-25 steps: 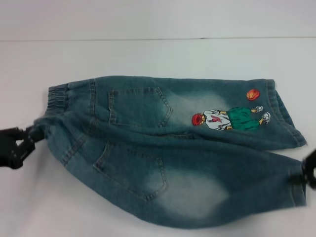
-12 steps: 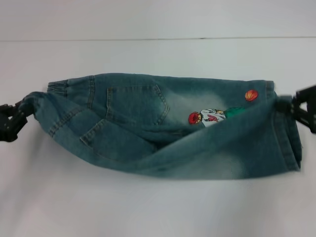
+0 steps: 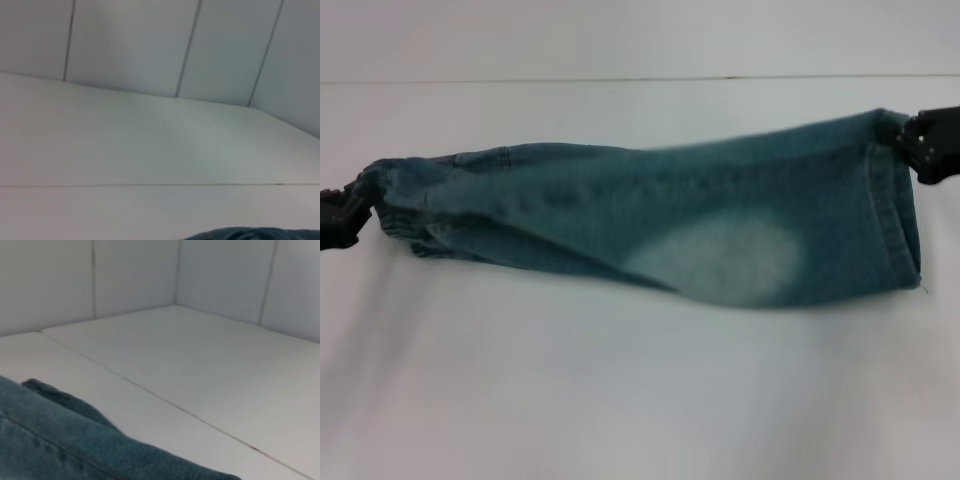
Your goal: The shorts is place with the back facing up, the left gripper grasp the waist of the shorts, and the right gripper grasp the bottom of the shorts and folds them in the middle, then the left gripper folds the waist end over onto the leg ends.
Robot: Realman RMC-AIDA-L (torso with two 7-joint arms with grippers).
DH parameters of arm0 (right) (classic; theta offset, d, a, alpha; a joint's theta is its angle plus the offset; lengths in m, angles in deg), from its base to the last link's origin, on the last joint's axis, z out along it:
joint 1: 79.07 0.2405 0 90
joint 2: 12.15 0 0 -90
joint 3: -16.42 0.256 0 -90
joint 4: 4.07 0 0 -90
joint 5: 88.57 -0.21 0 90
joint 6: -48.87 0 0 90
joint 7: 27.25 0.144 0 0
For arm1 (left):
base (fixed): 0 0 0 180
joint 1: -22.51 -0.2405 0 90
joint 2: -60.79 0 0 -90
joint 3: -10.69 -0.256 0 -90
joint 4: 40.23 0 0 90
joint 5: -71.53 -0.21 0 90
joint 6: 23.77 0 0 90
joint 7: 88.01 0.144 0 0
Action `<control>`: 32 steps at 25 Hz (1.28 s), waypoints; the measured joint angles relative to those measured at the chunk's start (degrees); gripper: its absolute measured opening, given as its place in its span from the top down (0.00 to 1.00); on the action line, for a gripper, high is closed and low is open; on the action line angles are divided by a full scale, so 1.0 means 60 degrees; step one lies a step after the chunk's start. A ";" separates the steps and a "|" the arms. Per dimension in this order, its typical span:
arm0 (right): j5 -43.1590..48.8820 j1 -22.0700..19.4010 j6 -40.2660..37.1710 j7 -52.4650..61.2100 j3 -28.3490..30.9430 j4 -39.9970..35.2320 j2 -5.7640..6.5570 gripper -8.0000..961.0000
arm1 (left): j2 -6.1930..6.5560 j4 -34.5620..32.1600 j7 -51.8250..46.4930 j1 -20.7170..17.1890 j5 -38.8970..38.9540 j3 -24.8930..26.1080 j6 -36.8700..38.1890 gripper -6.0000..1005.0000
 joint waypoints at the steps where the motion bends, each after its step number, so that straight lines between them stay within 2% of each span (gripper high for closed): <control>1: -0.0001 0.0049 0.0291 0.0030 -0.0048 0.0112 0.0001 0.96 | 0.0000 0.0009 -0.0127 0.0051 -0.0025 -0.0076 -0.0190 0.88; 9: 0.0016 0.0351 0.1988 0.0070 -0.0715 0.0929 -0.0017 0.96 | 0.0002 0.0018 -0.1143 0.0308 -0.0043 -0.1477 -0.1995 0.88; 14: 0.0018 0.0487 0.2713 0.0091 -0.0960 0.1200 -0.0024 0.96 | 0.0024 0.0016 -0.1513 0.0456 -0.0056 -0.1835 -0.2624 0.88; 24: -0.0021 0.0543 0.3099 0.0118 -0.1113 0.1296 -0.0005 0.98 | 0.0044 -0.0076 -0.1475 0.0475 -0.0076 -0.2153 -0.2860 0.85; 32: 0.0011 0.0516 0.3010 0.0246 -0.1670 0.1284 -0.0025 0.97 | 0.0045 -0.0072 -0.1479 0.0474 -0.0288 -0.2662 -0.2956 0.83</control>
